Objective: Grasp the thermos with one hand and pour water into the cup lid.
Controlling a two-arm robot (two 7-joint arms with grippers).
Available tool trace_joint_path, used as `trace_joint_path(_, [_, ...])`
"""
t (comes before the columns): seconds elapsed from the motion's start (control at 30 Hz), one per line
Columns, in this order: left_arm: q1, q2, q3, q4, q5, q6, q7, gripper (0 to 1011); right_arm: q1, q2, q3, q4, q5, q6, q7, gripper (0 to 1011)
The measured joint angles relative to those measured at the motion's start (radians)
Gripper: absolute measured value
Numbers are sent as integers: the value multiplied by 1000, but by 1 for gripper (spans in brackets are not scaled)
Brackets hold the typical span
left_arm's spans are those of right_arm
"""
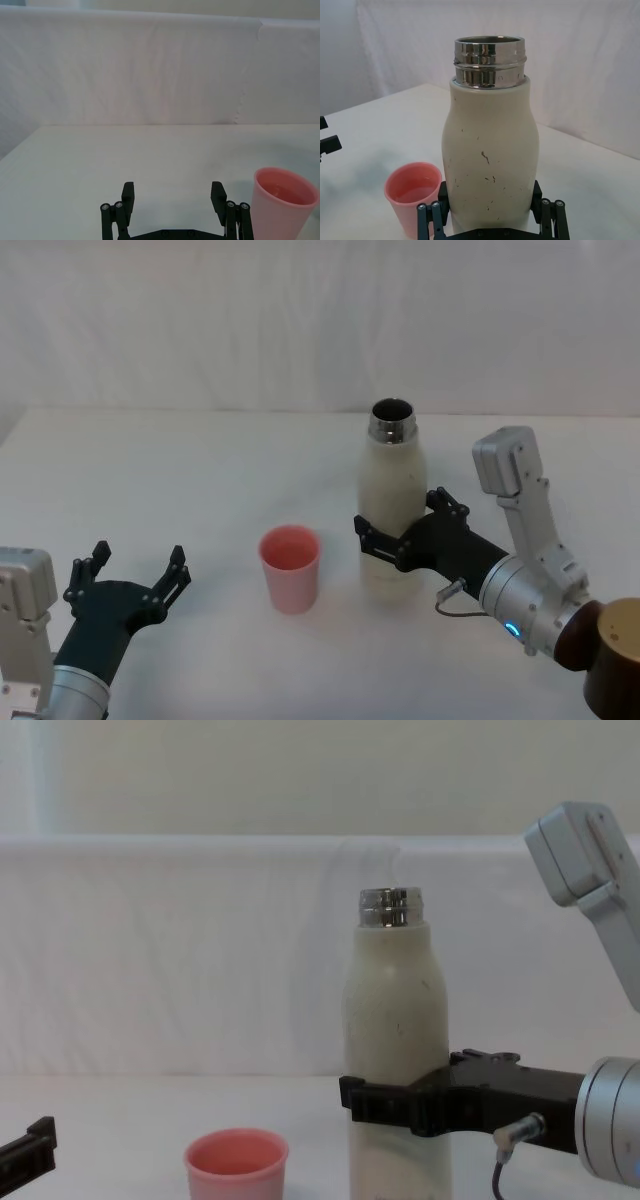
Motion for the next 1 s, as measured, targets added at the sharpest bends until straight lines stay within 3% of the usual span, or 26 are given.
trace_joint_path(1.0, [0,0,0,0,0,0,0,1001,7,40,-47,40,75,-31,-50,957])
